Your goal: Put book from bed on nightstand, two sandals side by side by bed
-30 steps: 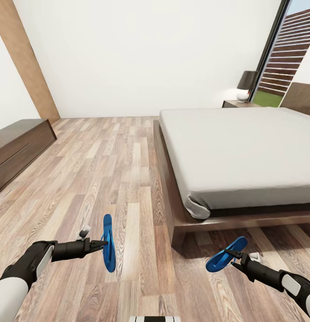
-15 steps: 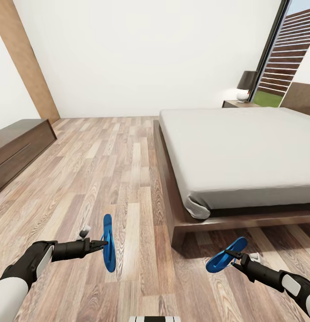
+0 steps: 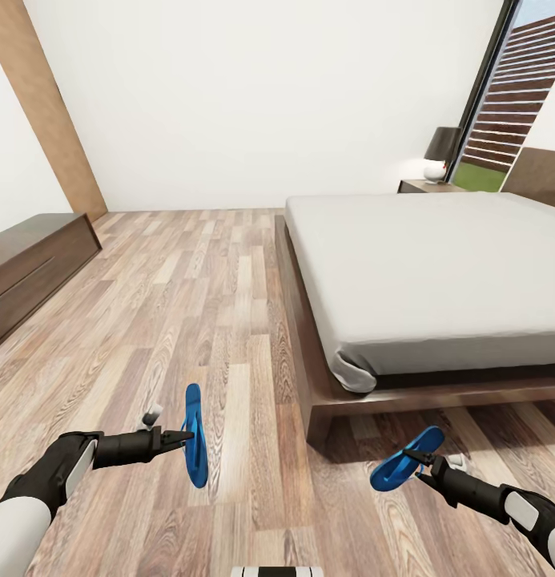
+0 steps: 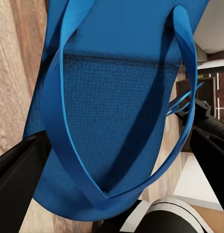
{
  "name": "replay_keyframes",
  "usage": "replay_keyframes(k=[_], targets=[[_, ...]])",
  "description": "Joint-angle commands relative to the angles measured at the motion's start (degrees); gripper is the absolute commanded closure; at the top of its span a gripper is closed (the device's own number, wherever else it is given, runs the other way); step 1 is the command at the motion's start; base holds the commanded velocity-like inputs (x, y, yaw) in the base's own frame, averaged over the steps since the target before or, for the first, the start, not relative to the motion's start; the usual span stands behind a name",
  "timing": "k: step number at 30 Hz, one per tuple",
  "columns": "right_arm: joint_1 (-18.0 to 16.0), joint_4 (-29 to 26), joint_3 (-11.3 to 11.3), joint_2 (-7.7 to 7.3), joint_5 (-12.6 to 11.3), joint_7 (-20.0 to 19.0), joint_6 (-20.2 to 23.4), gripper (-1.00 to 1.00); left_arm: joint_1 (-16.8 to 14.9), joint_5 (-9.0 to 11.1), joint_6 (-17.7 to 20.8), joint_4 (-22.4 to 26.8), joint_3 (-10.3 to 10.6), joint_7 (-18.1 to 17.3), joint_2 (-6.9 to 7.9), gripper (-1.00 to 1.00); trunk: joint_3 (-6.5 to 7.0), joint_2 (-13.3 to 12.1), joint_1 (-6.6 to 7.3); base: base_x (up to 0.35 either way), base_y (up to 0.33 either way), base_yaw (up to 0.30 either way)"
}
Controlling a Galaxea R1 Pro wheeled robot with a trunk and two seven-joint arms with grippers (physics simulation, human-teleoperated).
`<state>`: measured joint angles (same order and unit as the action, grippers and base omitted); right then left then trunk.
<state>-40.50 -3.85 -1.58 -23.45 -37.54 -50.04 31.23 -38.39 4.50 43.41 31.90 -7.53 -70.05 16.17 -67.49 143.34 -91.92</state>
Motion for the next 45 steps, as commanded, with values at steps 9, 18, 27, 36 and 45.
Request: replay_keyframes(k=[9,18,27,36,45], targets=[[0.0,0.0,0.5,-0.01,-0.2,3.5,0.7,1.0,0.0,0.3,0.4,0.0,-0.1,0.0,-0.08,1.0,-0.05,0.0,0.01,0.0,0.0,0.0],[0.0,0.0,1.0,-0.01,0.2,5.4,0.7,1.0,0.0,0.3,0.4,0.0,-0.2,0.0,-0.09,1.0,-0.05,0.0,0.01,0.0,0.0,0.0],[0.0,-0.5,1.2,0.06,0.4,11.1,0.8,1.0,0.0,0.3,0.4,0.0,-0.3,-0.1,-0.09,1.0,-0.05,0.0,0.01,0.0,0.0,0.0],[0.0,-0.5,3.4,0.12,0.4,15.7,0.8,1.0,0.0,0.3,0.4,0.0,-0.4,0.1,-0.08,1.0,-0.05,0.0,0.01,0.0,0.0,0.0],[0.0,-0.8,4.3,0.15,0.3,17.9,0.9,1.0,0.0,0.3,0.4,0.0,-0.4,0.2,-0.14,1.0,-0.05,0.0,0.01,0.0,0.0,0.0]])
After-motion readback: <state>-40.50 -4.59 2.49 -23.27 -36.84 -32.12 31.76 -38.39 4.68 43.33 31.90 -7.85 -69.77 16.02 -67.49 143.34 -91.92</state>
